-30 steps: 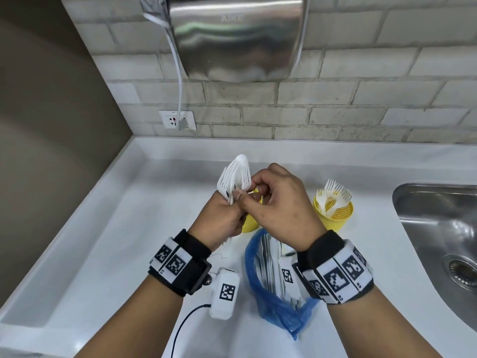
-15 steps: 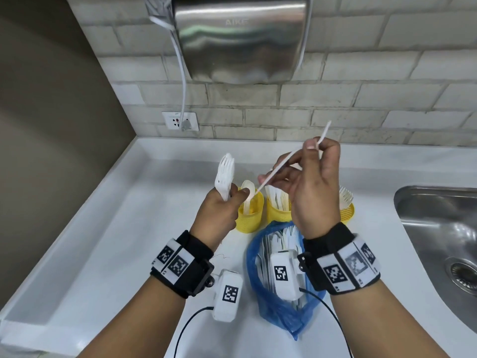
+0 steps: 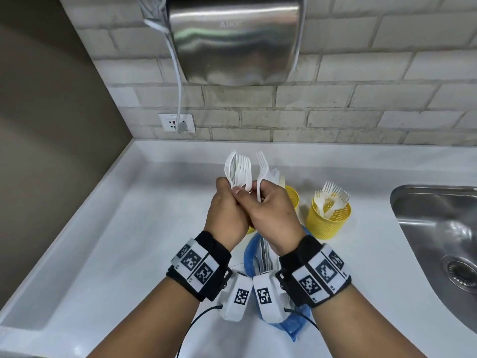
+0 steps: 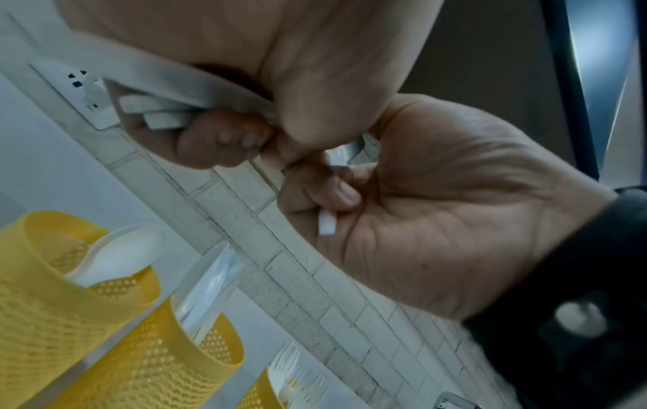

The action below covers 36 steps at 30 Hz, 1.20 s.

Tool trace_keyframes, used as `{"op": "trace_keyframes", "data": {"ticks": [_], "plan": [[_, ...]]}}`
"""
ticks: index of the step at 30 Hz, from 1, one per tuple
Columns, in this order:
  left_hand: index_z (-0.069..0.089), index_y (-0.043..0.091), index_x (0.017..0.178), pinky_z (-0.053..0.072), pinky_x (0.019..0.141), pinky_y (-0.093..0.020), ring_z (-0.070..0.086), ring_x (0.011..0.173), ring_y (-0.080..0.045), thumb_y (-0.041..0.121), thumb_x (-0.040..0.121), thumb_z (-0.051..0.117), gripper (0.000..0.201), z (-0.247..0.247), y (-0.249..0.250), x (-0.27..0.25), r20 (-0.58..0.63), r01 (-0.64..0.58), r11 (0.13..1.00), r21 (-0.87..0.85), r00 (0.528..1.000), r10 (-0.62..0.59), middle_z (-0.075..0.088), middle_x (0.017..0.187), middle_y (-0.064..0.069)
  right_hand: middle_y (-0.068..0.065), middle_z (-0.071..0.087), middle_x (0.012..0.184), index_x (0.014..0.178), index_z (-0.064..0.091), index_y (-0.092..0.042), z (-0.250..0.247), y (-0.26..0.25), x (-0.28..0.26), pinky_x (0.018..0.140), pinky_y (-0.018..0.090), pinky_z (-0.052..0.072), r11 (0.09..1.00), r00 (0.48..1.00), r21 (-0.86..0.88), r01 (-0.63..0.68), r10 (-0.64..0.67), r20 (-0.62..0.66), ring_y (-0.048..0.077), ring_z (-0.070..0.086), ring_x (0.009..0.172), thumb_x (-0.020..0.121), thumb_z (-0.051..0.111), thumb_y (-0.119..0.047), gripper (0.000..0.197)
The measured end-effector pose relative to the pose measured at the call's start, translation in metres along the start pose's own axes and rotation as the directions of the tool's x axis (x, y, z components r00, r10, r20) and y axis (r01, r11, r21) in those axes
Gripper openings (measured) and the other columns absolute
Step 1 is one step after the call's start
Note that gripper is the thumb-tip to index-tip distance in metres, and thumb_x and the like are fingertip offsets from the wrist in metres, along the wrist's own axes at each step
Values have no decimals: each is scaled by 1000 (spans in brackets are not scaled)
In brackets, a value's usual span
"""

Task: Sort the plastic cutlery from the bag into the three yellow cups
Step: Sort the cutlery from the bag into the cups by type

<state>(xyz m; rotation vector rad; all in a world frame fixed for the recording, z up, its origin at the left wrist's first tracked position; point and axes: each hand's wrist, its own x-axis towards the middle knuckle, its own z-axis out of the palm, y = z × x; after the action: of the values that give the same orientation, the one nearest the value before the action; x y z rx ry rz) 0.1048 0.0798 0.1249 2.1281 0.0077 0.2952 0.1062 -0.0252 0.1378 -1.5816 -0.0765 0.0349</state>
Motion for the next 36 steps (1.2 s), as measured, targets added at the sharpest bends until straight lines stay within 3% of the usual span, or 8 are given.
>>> {"op": "trace_keyframes", "data": {"ticks": [5,13,17,21,25,28,31,36], "plan": [[31,8,98,44,54,-13,59,73,-4,11,98,53,22,1,3,0,-2,-67,997,43,998,67,56,85,8,1,71,72,85,73,-12,-1,0,5,80,55,60,1000,999,27,-11,12,-31,25,71,74,83,73,-35,23],[31,6,104,46,56,-12,62,72,4,6,102,49,18,0,10,-2,43,-53,996,-78,998,56,59,89,6,-7,62,58,78,70,-8,-9,-7,14,62,35,49,995,998,-98,30,-36,-52,12,59,58,95,69,-23,23],[32,8,109,47,64,-9,62,85,10,-3,98,48,22,0,10,-1,79,-30,992,-122,996,40,61,100,4,-8,61,58,78,67,-7,-8,-7,19,67,39,49,995,997,-102,6,-14,-76,15,59,60,96,65,-26,26],[32,6,108,45,62,-10,60,77,8,-7,95,47,24,1,12,-3,116,-37,989,-141,992,54,58,94,7,12,72,75,76,62,-9,-8,-10,22,74,48,55,997,990,-4,-77,77,-115,30,68,73,94,58,-29,27],[27,4,106,49,62,-15,59,75,6,-15,89,41,29,2,13,-4,129,-83,985,-149,986,102,57,94,5,-7,64,58,78,62,-16,-9,-14,21,61,30,43,989,989,38,-142,143,-32,9,60,55,100,54,-25,25],[26,5,106,53,66,-19,62,85,3,-16,88,41,32,3,13,-4,97,-140,979,-147,983,155,59,101,8,5,76,85,95,69,-13,-8,-15,20,70,37,55,981,985,106,-161,154,73,19,73,81,104,53,-26,22],[27,5,107,54,65,-26,63,85,-6,-15,89,42,31,3,15,-4,96,-152,978,-146,981,167,60,100,3,22,75,107,108,69,0,-10,-18,20,95,50,55,967,986,196,-164,152,74,36,73,104,106,50,-18,26],[30,9,110,52,75,-18,63,96,-1,-9,92,45,30,4,17,-2,94,-161,979,-129,980,173,62,107,5,26,72,115,118,68,5,-9,-21,20,99,47,54,884,961,380,-271,269,59,37,71,110,106,53,-23,34]]}}
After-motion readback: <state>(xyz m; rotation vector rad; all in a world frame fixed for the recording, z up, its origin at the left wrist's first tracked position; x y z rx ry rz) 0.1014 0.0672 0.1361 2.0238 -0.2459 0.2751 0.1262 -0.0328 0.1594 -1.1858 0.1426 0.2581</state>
